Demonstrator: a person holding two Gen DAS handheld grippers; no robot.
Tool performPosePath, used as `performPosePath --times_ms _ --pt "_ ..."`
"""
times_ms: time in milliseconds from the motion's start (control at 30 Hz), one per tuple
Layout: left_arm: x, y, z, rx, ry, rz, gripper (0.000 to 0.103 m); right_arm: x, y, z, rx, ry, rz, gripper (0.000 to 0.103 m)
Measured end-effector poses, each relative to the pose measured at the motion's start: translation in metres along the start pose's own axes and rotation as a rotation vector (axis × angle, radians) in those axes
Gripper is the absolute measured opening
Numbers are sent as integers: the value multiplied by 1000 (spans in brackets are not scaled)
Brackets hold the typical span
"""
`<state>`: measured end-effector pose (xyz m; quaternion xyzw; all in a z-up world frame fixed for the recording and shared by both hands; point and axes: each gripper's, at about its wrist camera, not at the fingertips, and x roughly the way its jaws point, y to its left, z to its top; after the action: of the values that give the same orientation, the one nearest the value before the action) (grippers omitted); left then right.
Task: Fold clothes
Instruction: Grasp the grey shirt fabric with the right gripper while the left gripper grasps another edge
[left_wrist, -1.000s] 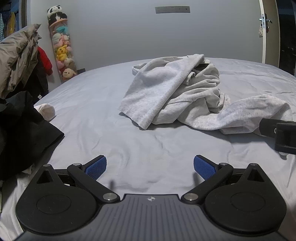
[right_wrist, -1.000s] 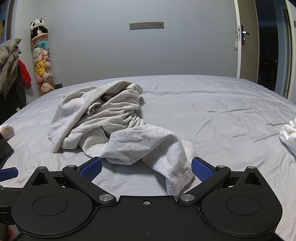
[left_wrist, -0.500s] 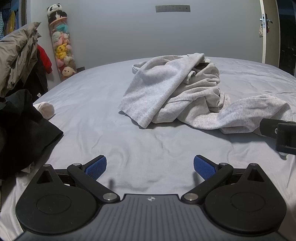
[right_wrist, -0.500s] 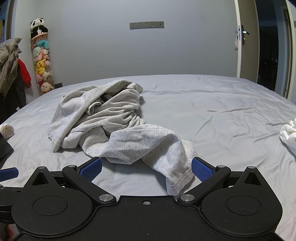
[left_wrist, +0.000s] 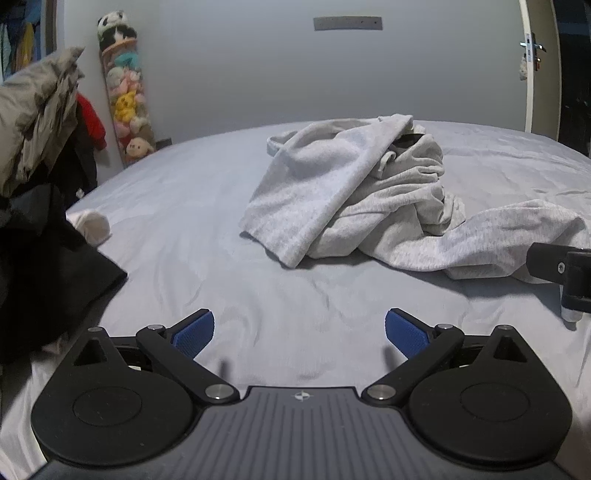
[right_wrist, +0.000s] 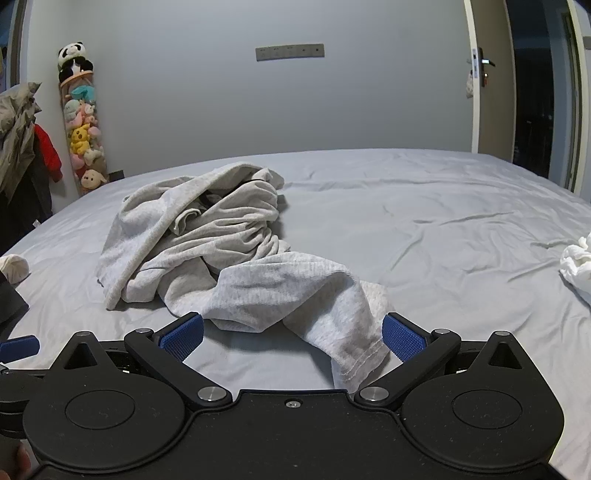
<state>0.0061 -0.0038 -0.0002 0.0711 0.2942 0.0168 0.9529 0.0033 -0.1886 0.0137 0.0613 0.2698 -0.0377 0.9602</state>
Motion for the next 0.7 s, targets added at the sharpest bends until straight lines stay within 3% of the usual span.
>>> performPosePath --times_ms 233,433,633,700 --pt "7 -10 16 78 -38 15 96 8 4 4 -39 8 -13 101" --pt "34 -5 36 106 5 2 93 17 12 15 -79 15 19 101" --pt "61 1 52 217 -11 -15 84 34 18 32 -151 57 10 96" --pt "71 4 56 244 -13 -38 73 43 19 40 -186 76 21 96"
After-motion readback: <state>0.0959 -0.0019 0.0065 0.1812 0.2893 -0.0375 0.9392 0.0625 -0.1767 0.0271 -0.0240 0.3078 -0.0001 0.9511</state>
